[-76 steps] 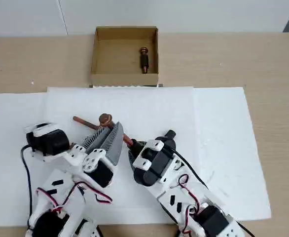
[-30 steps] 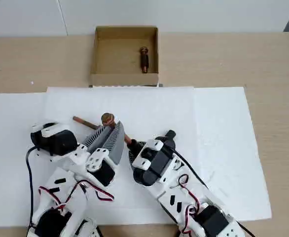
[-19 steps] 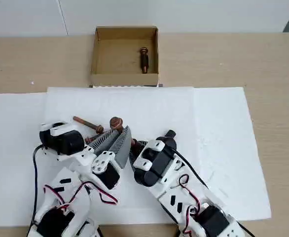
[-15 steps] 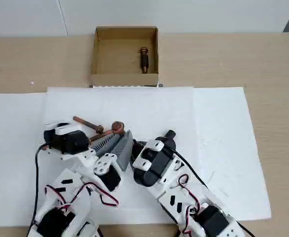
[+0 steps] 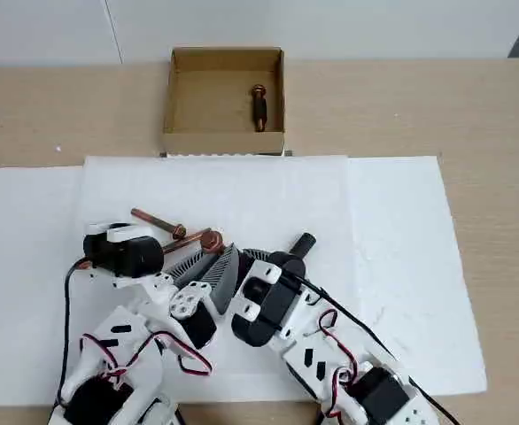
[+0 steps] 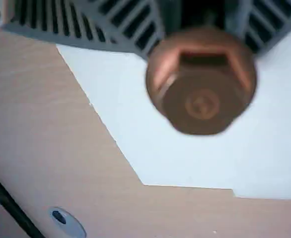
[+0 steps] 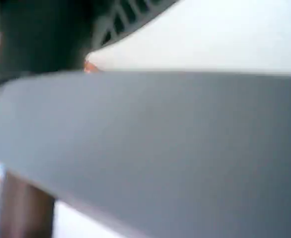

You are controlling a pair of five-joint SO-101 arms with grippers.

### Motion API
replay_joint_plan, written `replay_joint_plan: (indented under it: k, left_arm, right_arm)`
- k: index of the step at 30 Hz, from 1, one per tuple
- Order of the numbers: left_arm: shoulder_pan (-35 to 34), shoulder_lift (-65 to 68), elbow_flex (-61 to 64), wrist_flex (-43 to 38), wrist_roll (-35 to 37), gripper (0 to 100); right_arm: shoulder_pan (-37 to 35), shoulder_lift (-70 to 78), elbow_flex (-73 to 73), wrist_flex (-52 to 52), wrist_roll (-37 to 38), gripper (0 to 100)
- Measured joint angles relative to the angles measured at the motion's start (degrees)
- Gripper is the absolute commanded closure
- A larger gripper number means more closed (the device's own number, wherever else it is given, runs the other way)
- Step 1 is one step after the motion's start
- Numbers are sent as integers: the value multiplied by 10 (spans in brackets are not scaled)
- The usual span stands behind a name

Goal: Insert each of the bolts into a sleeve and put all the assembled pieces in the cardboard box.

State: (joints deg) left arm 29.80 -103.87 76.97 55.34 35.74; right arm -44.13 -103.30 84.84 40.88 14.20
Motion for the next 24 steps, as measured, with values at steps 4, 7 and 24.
replay_joint_plan:
  k: [4,7,24]
  left_arm:
    - [0,4,2,4,-5,754]
    - [1,4,3,4,-18,754]
    - [-110,4,-61,4,-111,998]
  right_arm:
    - [-1,0,-1,-4,1,996]
    - [-2,0,-1,-4,1,996]
    - [0,0,3,-12,1,996]
